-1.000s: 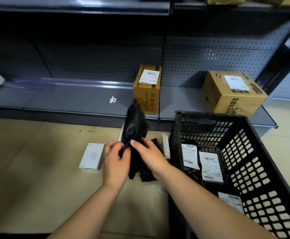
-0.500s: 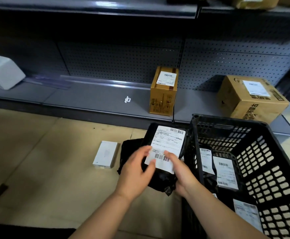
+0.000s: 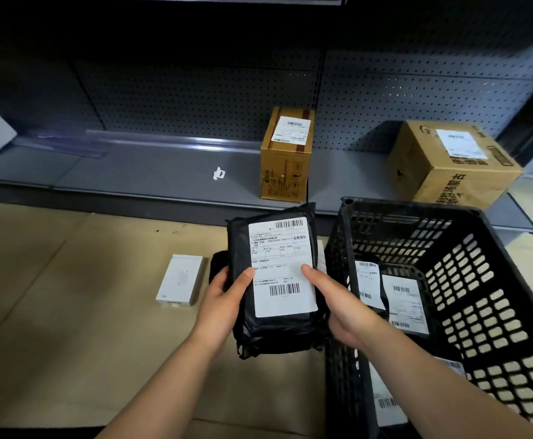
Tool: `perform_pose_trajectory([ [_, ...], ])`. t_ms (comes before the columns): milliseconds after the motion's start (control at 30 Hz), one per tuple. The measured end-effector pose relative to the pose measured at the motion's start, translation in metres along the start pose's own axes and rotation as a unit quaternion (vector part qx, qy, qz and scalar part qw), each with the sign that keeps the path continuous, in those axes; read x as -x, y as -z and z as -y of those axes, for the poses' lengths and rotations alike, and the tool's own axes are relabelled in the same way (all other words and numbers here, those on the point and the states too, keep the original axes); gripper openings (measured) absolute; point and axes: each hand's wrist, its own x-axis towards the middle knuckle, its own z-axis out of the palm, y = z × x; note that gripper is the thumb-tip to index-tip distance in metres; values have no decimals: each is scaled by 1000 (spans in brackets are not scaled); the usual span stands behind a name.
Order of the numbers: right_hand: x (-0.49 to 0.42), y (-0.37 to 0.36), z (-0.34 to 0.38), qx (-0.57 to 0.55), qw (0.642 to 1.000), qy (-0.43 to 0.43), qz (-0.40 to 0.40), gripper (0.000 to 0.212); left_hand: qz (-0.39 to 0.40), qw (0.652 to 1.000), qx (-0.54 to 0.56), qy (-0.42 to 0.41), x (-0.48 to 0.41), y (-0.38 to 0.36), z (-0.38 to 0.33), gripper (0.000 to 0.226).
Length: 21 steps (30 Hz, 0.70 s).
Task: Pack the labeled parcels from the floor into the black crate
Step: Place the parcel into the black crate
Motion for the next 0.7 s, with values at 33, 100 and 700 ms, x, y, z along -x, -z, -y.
perform_pose_trajectory([
  [33,1,6,4,1,1000,11,-3,45,0,1000,6,-5,-2,-8,-1,37],
  [100,3,21,14,2,1000,28,-12,42,18,1000,16,-14,-3,-27,-5,37],
  [700,5,322,40,-34,973,26,-229,45,78,986,-136,-52,-64,-193,-4,42],
])
